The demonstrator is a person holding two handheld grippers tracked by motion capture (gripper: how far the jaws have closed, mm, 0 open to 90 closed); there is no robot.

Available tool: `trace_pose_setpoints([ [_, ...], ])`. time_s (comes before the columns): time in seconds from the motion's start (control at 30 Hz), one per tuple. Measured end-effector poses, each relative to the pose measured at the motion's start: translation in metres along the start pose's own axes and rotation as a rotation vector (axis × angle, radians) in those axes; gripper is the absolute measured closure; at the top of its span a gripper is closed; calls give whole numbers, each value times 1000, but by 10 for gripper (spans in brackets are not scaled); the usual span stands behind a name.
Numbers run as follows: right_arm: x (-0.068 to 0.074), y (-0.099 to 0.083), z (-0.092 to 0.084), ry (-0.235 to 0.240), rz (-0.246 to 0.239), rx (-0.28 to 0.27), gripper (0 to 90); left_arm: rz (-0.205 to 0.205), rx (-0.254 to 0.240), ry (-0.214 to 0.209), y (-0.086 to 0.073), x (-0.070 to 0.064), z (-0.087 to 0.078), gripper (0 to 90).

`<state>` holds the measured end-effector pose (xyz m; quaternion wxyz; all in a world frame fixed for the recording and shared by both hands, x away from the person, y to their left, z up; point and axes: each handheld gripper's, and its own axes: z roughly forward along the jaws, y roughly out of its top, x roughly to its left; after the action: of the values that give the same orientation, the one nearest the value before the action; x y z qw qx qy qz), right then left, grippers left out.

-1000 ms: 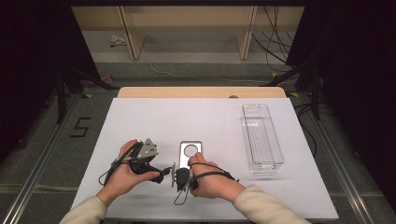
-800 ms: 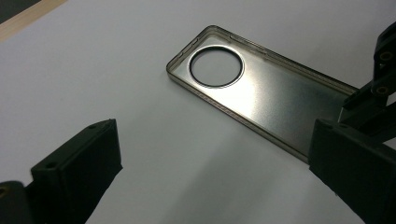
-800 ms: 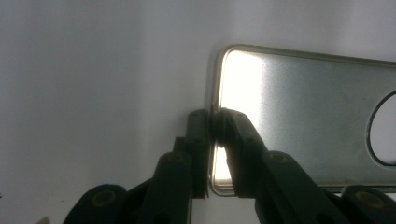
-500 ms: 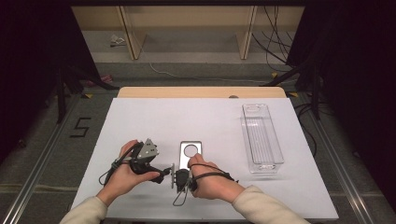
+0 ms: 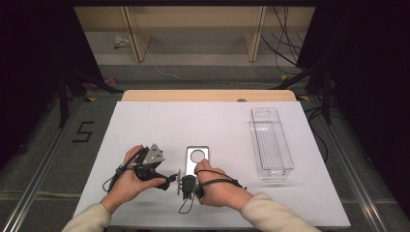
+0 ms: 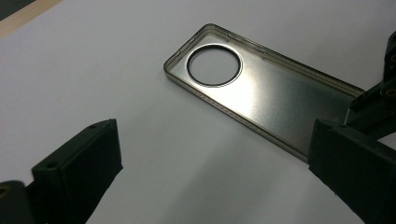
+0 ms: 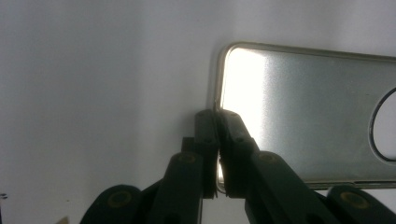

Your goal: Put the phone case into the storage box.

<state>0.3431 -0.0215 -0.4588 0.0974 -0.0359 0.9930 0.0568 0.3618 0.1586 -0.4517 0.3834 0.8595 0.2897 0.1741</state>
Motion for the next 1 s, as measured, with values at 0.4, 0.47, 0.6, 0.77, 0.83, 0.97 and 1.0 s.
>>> trace_pose_setpoints([
  [0.4, 1, -2, 0, 2, 0, -6, 887, -2, 1, 4, 0, 0, -1, 27],
  [0.47, 0, -2, -1, 5, -1, -5, 888, -4, 1, 5, 0, 0, -1, 28],
  [0.6, 0, -4, -1, -11, -8, -9, 890, -3, -1, 8, 0, 1, -1, 30],
  [0.77, -1, -8, -7, -36, 7, -42, 892, -12, -11, 19, 0, 2, -2, 38],
  [0.83, -1, -10, -9, -43, 11, -43, 893, -19, -12, 25, 0, 3, -3, 42],
  [0.97, -2, -14, -12, -71, 21, -74, 894, -29, -20, 36, 0, 4, -4, 48],
  [1.0, -2, -14, -13, -74, 27, -84, 894, -34, -22, 38, 0, 5, -4, 50],
])
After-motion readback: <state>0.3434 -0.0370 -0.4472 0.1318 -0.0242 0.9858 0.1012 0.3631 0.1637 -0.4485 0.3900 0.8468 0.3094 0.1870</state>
